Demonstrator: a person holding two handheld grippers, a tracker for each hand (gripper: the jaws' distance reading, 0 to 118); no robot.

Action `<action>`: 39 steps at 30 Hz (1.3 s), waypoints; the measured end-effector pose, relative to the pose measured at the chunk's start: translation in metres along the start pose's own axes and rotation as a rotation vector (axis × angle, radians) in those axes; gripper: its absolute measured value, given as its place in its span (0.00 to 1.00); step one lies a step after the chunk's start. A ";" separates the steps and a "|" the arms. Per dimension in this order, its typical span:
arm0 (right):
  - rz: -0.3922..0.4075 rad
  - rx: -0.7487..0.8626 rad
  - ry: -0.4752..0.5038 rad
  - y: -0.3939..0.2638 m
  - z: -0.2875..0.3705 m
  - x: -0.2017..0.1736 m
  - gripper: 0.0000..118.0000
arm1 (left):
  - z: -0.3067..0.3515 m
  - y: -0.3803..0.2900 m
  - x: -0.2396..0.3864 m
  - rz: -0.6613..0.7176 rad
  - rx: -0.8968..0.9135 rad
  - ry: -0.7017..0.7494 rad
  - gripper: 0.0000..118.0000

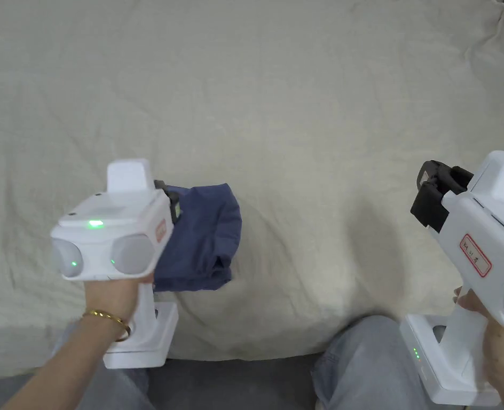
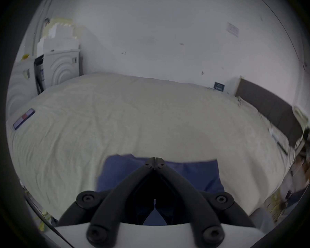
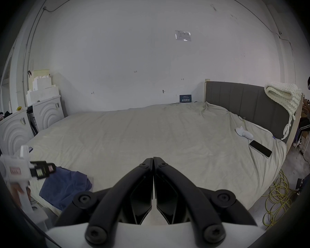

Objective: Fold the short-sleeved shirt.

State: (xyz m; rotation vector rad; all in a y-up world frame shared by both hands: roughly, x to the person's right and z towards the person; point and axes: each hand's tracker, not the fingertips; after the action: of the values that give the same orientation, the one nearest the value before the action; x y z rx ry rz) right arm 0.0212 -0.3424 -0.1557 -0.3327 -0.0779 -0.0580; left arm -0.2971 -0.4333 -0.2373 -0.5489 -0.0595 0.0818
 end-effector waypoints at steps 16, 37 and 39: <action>0.007 -0.025 -0.020 -0.008 -0.001 0.016 0.00 | -0.025 -0.062 0.099 -0.303 -0.164 -0.190 0.00; 0.014 0.013 0.120 0.002 -0.017 -0.036 0.00 | 0.060 0.084 -0.027 -0.023 0.309 -0.028 0.00; 0.018 0.016 0.146 0.003 -0.021 -0.047 0.00 | 0.065 0.080 -0.041 -0.017 0.306 0.018 0.00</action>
State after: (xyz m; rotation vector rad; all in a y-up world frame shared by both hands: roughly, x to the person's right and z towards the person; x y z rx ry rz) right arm -0.0243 -0.3441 -0.1802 -0.3123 0.0691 -0.0641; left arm -0.3476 -0.3352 -0.2248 -0.2430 -0.0328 0.0679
